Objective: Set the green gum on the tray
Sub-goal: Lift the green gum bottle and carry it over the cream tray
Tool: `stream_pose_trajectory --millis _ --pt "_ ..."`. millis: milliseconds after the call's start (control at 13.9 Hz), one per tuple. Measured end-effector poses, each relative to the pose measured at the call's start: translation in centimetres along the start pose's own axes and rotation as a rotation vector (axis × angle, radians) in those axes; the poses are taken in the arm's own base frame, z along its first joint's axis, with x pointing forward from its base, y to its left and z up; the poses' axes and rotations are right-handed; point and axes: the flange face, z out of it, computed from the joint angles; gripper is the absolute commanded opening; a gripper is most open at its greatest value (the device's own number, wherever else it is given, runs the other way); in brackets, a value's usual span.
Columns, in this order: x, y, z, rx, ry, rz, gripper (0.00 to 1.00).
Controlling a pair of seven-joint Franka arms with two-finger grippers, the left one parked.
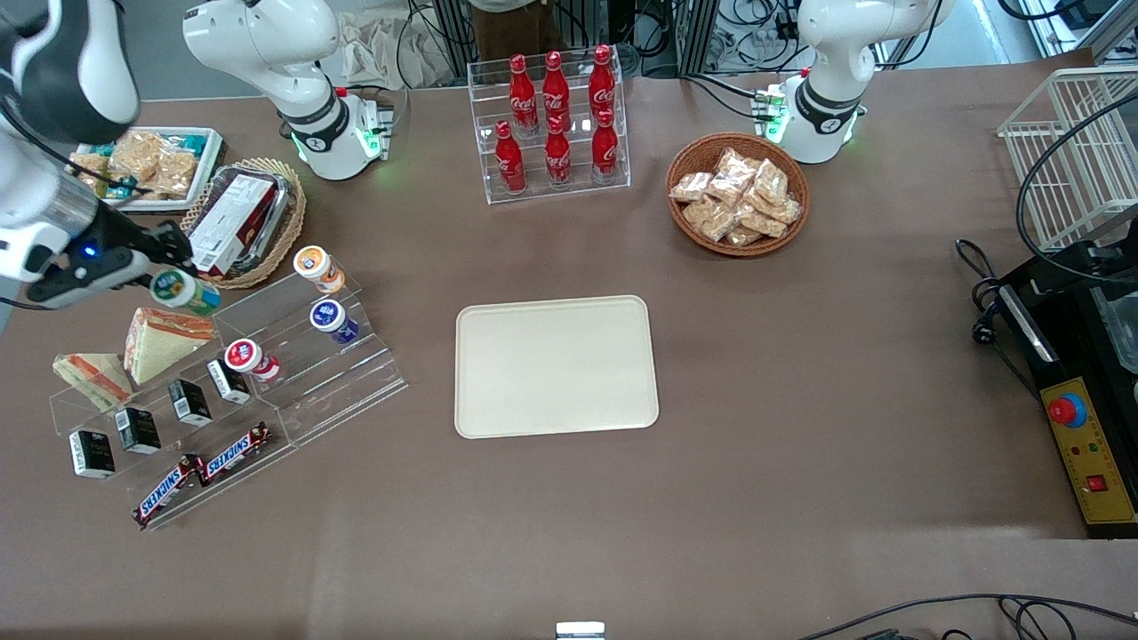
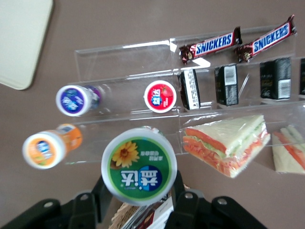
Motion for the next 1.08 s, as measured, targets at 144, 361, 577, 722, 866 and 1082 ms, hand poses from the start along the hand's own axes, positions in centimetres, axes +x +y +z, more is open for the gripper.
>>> stream_pose_trajectory --millis 144,361,577,722,866,1082 --pt "1.3 -3.3 -4.8 -0.004 -0.012 0.022 0.03" --pt "4.5 -11.7 -9.3 0.005 0.007 0.123 0.03" --pt "8.0 -21.1 -9.1 0.017 0.001 0.286 0.03" --pt "10.7 -26.9 -6.5 0.006 -0.010 0.384 0.03" --pt "13.7 -31.2 -2.6 0.015 0.005 0.444 0.03" --pt "16.5 -34.2 4.6 0.032 0.009 0.515 0.03"
